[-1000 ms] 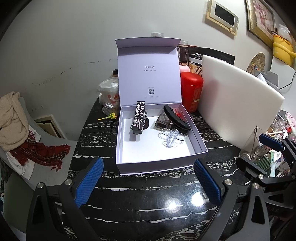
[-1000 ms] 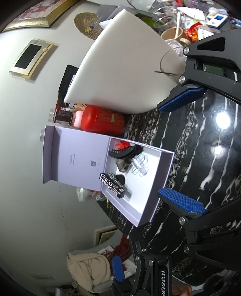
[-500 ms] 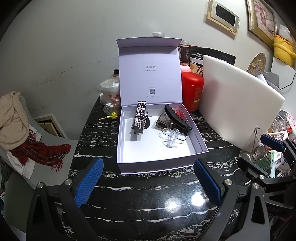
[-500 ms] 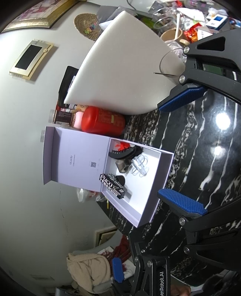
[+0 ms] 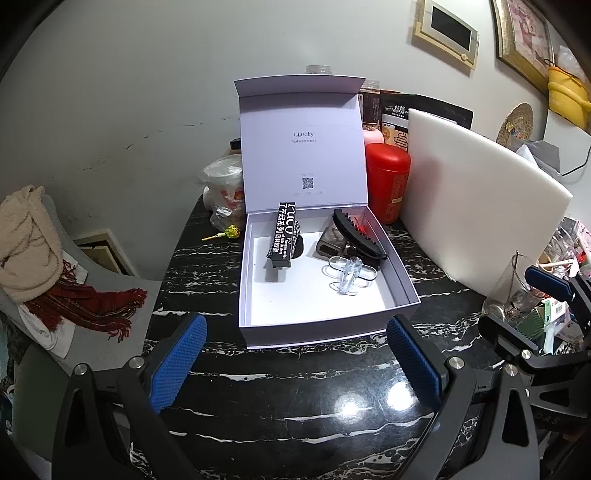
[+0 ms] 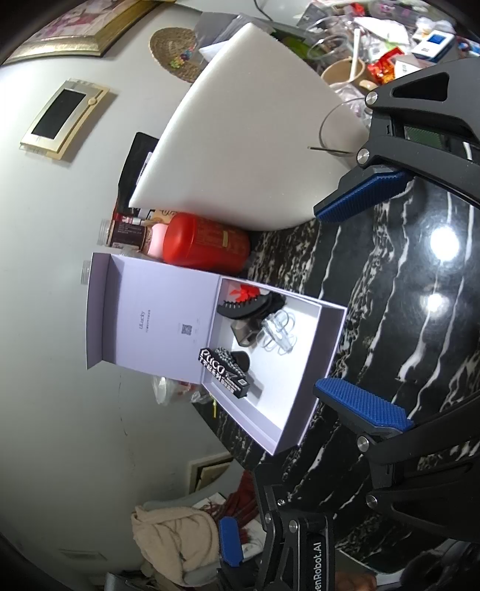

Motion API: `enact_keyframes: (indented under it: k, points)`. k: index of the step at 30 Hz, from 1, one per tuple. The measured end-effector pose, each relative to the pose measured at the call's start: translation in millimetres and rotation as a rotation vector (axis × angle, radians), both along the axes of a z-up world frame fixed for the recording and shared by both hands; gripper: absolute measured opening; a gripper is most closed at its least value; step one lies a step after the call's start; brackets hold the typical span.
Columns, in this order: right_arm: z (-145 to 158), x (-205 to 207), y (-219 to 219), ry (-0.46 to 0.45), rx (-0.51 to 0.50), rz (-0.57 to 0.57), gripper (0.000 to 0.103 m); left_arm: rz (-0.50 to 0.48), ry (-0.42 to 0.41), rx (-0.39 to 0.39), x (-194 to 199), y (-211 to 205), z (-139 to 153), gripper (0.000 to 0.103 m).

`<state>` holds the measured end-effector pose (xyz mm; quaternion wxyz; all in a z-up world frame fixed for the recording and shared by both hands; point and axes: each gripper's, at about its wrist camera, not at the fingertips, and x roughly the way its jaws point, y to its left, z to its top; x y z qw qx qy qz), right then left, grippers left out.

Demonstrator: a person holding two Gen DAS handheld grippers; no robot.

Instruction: Organize rigid objects

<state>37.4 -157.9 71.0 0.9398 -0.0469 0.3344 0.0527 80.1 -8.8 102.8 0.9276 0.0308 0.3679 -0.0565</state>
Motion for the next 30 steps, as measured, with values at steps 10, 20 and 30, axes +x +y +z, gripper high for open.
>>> enact_keyframes:
  k: [10, 20, 30]
  points:
    - [-1, -1, 1, 0.005, -0.001, -0.003, 0.087, 0.000, 0.012, 0.008, 0, 0, -2, 0.100]
    - [-3, -2, 0, 0.009, -0.002, -0.004, 0.089, 0.007, 0.021, 0.012, 1, -1, -6, 0.100]
    - [-7, -4, 0, 0.025, -0.002, -0.010, 0.090, 0.017, 0.023, 0.050, -1, -5, -10, 0.100]
